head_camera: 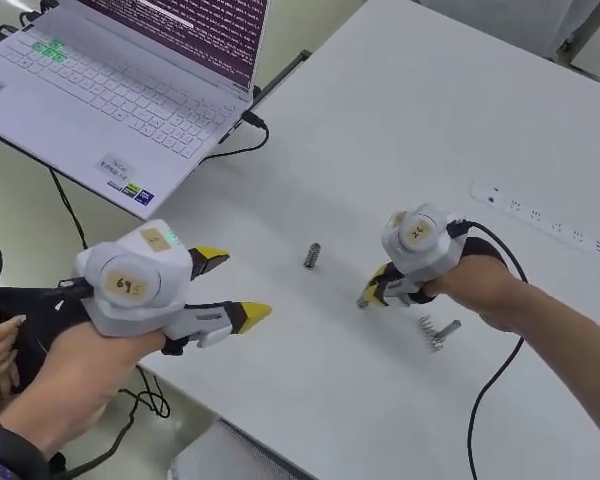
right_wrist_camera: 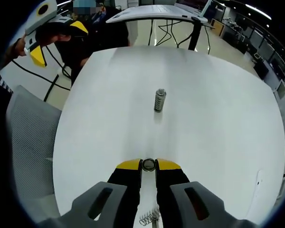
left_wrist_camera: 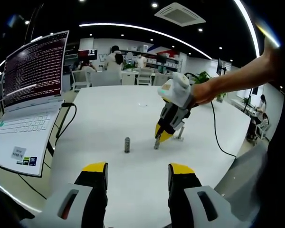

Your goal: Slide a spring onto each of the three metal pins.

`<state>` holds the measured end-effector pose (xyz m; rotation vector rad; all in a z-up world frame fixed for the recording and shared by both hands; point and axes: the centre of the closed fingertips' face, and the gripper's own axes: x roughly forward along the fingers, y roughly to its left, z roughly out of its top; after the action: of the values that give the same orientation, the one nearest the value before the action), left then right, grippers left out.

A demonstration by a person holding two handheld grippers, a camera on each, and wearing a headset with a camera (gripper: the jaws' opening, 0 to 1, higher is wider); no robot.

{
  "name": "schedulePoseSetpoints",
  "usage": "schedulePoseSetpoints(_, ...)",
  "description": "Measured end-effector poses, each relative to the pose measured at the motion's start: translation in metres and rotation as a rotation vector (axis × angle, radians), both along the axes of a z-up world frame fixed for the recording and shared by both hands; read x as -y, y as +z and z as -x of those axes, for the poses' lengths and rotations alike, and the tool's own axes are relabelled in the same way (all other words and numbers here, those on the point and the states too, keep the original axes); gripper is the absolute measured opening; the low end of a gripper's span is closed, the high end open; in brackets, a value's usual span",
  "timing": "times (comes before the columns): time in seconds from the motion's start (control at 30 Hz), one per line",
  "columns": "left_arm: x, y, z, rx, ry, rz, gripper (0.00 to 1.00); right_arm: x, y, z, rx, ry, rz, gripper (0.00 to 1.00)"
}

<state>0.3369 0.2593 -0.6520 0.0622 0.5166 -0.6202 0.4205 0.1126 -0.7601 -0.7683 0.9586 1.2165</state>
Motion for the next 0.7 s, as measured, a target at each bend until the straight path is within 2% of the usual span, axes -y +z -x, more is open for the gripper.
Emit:
schedulePoseSetpoints(0.33,0.0,0.0,0.0,-0.005,0.001,-0.007,0.45,0.001,-0.004,0.001,-0.007,0.004,0.003,0.09)
schedulePoseSetpoints(0.53,0.005,0.003,-0.001,0.0,-0.011,-0.01,0.45,0.004,0.006,-0.001,0.003,-0.015,-0.019,0.13)
schedulePoseSetpoints(0.7,0.013,0.008,0.001,0.007,-0.021,-0.012,0.45,0.011,0.019,-0.004,0.035,-0.015,-0.025,0.18)
